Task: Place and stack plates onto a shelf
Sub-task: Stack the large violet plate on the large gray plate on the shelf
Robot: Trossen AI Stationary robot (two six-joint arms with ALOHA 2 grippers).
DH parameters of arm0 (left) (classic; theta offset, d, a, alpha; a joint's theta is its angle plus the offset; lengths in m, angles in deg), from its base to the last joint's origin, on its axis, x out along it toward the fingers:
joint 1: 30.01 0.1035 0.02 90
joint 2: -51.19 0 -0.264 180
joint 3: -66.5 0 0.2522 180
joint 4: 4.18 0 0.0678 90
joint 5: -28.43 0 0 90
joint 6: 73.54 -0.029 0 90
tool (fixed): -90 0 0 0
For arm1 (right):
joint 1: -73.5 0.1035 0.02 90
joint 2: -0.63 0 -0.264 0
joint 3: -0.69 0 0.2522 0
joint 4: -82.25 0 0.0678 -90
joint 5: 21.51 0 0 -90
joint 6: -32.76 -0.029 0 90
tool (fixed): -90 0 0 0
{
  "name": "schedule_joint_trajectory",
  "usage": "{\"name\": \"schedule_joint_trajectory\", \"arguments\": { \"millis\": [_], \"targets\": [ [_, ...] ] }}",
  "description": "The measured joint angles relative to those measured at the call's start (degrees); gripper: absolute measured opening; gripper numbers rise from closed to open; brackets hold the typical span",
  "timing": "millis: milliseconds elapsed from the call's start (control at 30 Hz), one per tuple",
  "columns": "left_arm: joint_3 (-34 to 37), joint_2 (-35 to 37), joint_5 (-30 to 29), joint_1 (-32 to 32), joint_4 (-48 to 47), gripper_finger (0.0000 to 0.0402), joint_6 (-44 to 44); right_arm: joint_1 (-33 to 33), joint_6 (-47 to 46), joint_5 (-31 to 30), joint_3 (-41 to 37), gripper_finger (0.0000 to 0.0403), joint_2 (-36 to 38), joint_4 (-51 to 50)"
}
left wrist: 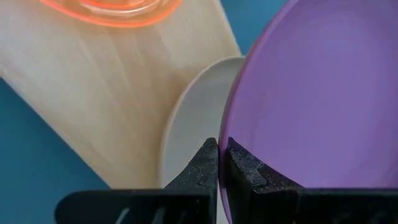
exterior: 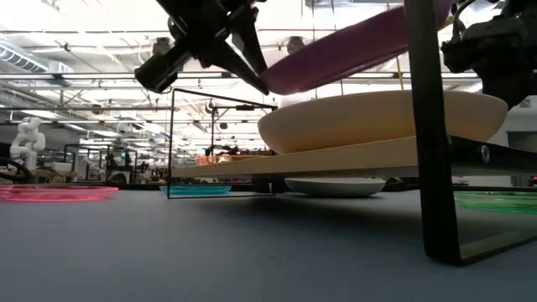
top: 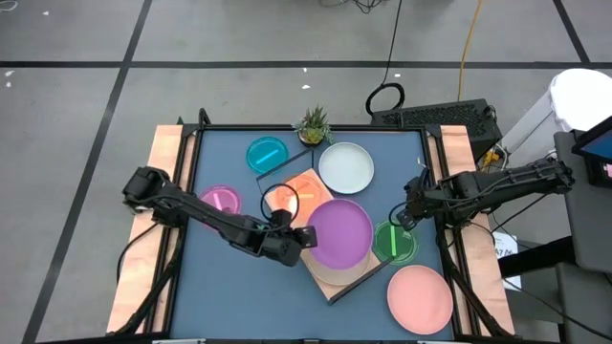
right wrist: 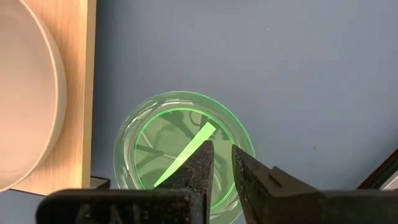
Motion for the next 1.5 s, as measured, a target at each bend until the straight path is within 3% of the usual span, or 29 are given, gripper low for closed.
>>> {"name": "schedule_joint_trajectory", "arguments": {
  "millis": [900, 1500],
  "targets": [
    [0.0, -2.69, 5.96, -0.61, 0.31, 0.0024, -3.25, 0.0, 0.37, -3.07, 0.04, 0.0045, -0.02, 0.01],
    [0.0, -2.68, 5.97, -0.54, -0.36, 0.0032, -3.4, 0.0, 0.42, -4.41, 0.04, 0.0045, -0.02, 0.01]
  ]
}}
